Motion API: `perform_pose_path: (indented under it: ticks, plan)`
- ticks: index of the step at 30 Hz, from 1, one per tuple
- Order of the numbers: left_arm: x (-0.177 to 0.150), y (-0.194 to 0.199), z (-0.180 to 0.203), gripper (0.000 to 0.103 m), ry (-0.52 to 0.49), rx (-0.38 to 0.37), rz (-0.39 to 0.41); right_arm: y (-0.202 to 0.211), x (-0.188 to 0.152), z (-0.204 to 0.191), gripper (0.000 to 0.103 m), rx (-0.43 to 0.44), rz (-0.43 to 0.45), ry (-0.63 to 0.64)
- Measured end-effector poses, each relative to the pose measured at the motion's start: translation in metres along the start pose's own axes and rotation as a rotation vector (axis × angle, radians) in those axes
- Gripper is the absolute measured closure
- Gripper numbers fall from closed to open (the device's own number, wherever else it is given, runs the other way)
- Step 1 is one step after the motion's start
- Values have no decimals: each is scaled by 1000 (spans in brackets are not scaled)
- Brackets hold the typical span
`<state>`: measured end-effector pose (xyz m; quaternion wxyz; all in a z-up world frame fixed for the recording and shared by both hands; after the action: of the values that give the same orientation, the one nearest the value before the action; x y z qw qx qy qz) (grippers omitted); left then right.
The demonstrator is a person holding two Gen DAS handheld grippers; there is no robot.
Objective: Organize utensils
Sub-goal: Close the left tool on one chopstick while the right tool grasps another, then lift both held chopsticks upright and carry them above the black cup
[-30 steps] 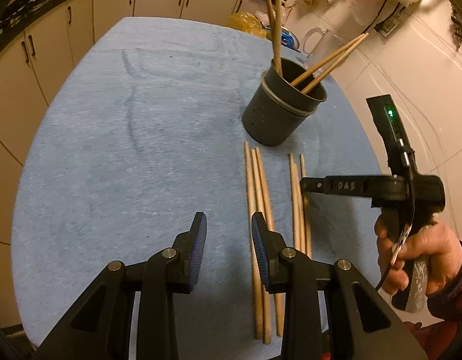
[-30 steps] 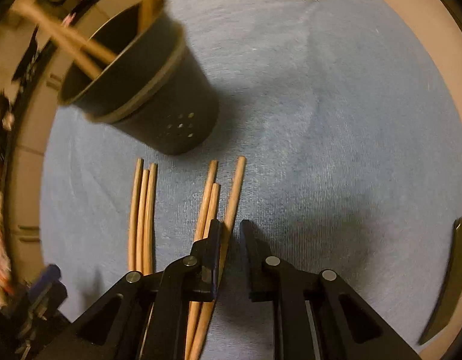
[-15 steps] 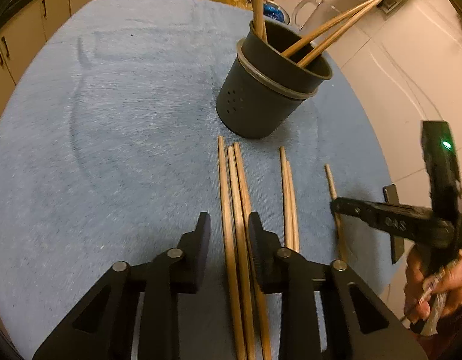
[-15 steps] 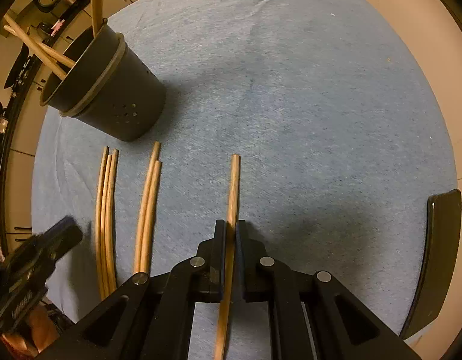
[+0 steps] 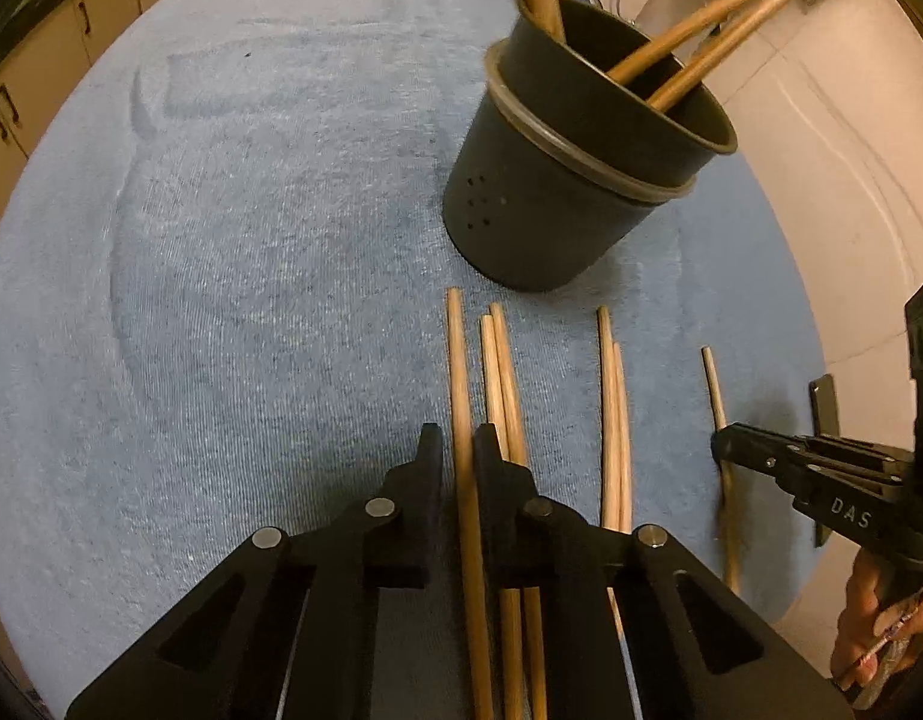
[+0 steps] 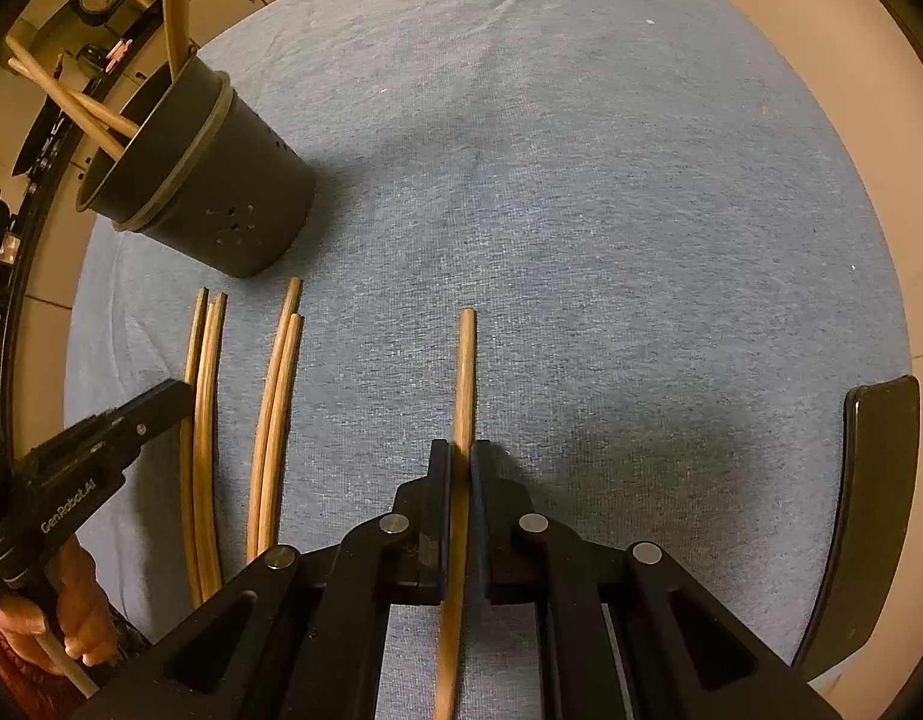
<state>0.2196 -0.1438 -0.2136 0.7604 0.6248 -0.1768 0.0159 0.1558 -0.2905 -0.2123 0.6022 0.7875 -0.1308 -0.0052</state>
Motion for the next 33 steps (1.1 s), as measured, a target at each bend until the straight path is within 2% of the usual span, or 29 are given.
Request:
perform_pose_path:
  ticks: [5,10,16,23,27,33]
  plan:
    - [2,-1,6,97,-24,48,1,-2,5,-10,95,-15,-1,24]
    - [-11,7,4,97,18,-6,35,0,6,-16,96,2,16,36]
    - [-7,46,0,97,67,-57,147,27,9,-30,96,49,112,52]
    - [0,104,-11,97,70,-48,287,66,14,-57,96,96,244,92]
    - [2,129,-14,97,68,-43,332,85,14,-74,96,107,303,127]
    - [0,153,-22,97,71,-37,381,99,16,-96,96,123,346,160]
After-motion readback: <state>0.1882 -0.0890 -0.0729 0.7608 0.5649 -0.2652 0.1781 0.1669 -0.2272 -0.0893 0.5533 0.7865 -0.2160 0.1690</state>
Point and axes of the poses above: each gripper's, at about its wrist camera, not at the fingertips, and y roughly against the way its jaws point, z to its right, x to its top, the point moved 10 cm from there along -y, roughly the way its jaws point, and after that the axes turned 5 degrees about x, right-handed, at the moved point
